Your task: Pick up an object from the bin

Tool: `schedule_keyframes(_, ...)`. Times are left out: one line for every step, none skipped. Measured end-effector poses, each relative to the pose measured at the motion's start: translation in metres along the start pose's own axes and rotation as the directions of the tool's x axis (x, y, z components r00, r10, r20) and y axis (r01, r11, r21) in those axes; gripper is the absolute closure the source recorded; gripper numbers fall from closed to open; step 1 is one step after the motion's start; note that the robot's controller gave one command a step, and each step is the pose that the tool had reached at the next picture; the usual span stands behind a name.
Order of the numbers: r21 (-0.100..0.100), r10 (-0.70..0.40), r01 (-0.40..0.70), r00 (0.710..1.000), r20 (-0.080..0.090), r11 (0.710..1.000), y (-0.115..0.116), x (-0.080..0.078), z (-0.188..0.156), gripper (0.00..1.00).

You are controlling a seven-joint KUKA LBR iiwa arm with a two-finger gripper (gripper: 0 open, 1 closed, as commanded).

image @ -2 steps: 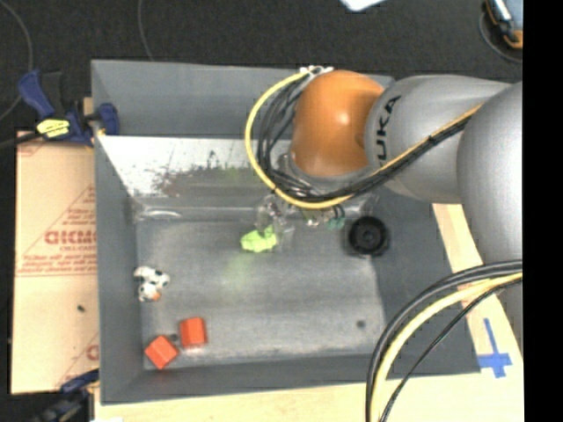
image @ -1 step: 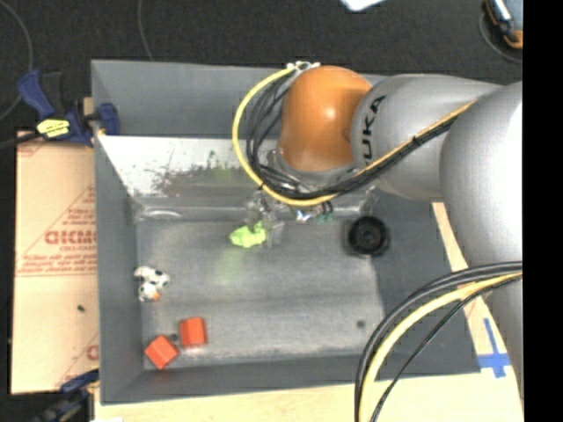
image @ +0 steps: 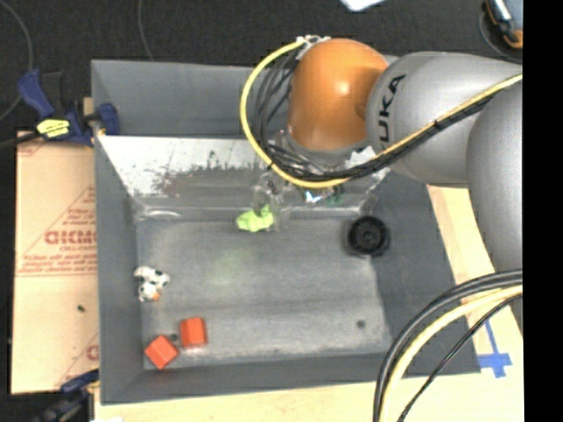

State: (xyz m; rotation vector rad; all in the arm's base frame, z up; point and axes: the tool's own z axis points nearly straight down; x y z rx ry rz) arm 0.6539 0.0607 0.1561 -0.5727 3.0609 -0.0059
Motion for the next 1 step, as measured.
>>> schedule_keyframes(-0.002,0.020,-0.020,1.000,0.003,1.000,0.0199,-0.0041,-0.0779,1.00)
